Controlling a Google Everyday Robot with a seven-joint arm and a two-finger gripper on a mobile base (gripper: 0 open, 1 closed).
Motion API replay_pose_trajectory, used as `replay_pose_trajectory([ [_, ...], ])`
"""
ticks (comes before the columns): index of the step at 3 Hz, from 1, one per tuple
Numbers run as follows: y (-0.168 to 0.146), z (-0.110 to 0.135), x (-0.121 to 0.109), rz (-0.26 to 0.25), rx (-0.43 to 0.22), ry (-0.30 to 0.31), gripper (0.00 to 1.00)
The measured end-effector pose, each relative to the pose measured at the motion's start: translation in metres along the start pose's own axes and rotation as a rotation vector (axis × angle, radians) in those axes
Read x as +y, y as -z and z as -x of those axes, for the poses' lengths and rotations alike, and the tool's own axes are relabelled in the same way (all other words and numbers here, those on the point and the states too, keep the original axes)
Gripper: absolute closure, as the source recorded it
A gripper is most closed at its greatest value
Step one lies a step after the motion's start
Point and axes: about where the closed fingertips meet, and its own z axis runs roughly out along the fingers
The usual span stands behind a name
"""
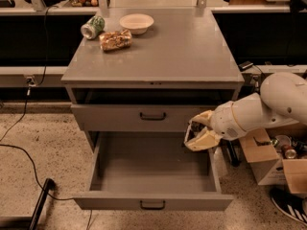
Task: Place rxbar chocolate into middle drawer
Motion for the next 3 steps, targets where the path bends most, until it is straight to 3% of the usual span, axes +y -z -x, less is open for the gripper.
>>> replay_pose_trajectory([
  [1, -0.032, -0.017, -0.007, -0.01, 0.006, -0.009, 1.0],
  [2, -0.087, -0.046, -0.02, -0.031, -0.005, 0.009, 1.0],
  [3, -0.136, -0.075, -0.036, -0.049, -0.051, 0.044, 1.0],
])
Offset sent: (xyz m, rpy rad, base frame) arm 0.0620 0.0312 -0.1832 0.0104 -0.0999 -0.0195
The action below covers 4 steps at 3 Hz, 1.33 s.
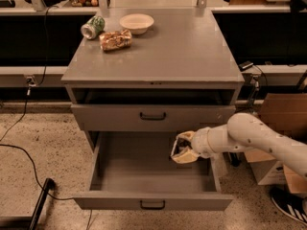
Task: Place rxbar chocolate into middle drawer
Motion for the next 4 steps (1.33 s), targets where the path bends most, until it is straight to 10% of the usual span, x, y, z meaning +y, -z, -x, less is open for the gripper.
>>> replay_pose_trajectory([
  [2, -0.076, -0.055, -0.014, 0.038, -0.138, 0.058, 1.0],
  [4, -0.127, -0.099, -0.012, 0.118, -0.129, 0.015, 0.59],
])
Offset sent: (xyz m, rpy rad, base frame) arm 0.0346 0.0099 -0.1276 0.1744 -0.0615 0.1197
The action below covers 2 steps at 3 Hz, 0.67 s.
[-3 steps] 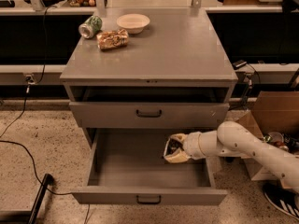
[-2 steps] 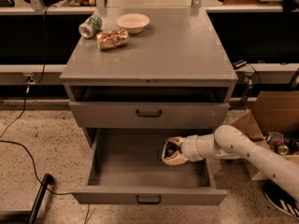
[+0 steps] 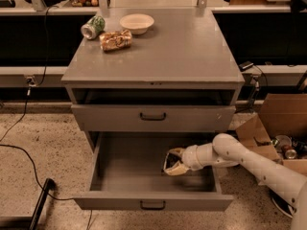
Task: Place rxbar chocolate into middle drawer
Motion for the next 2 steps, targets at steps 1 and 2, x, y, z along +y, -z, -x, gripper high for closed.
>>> replay_pose_trajectory([
  [1, -0.0021, 0.0007, 0.0012, 0.003, -0.002, 0.001, 0.34],
  [2, -0.0045, 0.0011, 0.0025, 0.008, -0.003, 0.001, 0.11],
])
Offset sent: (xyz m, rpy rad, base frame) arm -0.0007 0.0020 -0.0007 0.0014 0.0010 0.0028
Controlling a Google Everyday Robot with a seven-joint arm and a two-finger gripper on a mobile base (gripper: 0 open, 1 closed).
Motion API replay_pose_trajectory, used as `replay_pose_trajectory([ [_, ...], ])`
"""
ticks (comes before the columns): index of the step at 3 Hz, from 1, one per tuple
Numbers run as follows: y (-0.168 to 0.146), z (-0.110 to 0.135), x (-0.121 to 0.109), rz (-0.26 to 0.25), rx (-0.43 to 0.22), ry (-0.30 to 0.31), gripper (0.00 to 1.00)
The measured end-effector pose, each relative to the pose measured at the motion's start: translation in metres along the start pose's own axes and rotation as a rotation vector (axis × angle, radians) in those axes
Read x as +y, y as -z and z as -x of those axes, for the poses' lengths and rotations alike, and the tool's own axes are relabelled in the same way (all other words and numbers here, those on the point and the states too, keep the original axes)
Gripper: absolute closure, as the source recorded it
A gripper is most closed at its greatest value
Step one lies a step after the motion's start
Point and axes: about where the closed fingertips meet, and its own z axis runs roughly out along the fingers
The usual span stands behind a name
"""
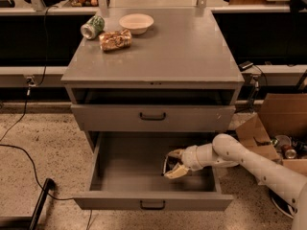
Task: Place rxbar chocolate into middle drawer
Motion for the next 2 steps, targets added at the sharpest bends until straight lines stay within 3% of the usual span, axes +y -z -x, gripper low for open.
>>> replay_pose_trajectory([
  [1, -0.0019, 0.0004, 0.0009, 0.004, -0.001, 0.0, 0.0],
  [2, -0.0019, 0.0004, 0.001, 0.004, -0.001, 0.0, 0.0],
])
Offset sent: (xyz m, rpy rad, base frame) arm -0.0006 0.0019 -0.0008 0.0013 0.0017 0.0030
